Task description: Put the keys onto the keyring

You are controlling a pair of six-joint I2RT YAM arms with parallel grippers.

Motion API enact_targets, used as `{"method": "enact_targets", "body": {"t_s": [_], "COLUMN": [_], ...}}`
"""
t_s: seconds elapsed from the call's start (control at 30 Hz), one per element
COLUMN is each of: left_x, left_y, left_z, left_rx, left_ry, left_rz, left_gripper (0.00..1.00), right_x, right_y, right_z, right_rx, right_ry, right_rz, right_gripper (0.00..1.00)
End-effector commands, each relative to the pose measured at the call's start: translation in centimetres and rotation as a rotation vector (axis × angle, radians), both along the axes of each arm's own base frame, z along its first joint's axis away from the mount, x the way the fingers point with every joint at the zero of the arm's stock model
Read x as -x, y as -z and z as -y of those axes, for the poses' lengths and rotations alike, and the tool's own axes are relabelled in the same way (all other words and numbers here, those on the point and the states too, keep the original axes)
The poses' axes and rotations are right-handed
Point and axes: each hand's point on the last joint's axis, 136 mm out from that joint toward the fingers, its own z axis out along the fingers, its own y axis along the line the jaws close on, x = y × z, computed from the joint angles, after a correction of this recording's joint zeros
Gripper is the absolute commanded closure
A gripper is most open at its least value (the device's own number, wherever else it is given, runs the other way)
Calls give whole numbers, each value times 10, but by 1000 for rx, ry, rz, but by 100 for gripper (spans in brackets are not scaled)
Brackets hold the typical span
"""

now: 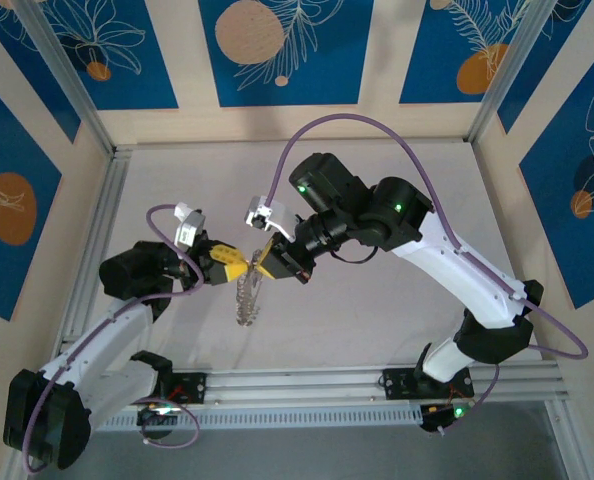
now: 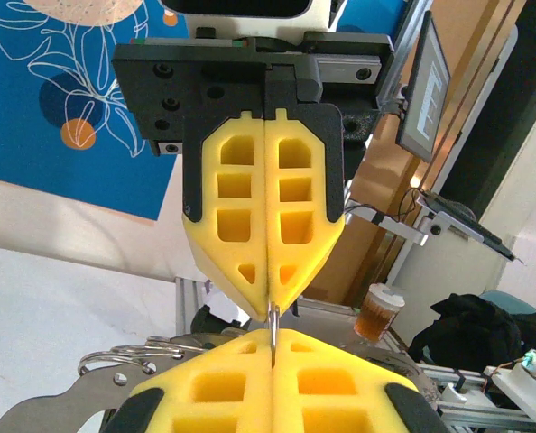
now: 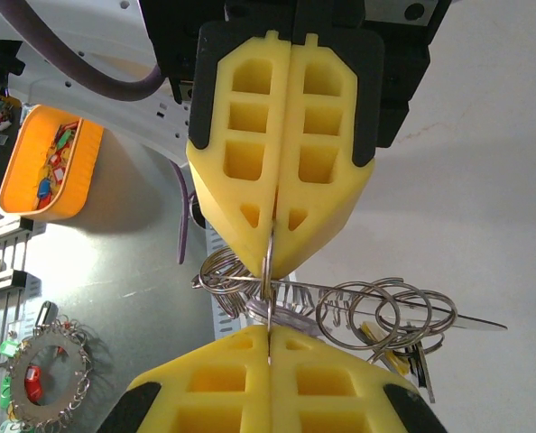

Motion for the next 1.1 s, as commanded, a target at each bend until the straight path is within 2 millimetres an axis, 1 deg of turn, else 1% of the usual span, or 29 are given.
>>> {"method": "enact_targets", "body": {"t_s": [0.0,0.13,0.33,1.07], "left_x": [7,7,7,8], "left_y": [-12,-12,-12,-11], "left_z": [-4,-4,-4,-4], "left_rx": [39,39,39,37], "left_ry": [-14,-14,-15,-14], "left_rz": [92,94,92,96], "left_gripper": [100,100,100,100], "right_x": [7,9,11,8], "right_y": [-2,-1,-4,-5], "right_z": [7,12,12,2], "right_rx": [-7,-5,-19,-37], "right_ry": [1,10,3,-16], "right_rz": [-24,-23,-22,-23], "right_gripper": [100,100,100,100]}}
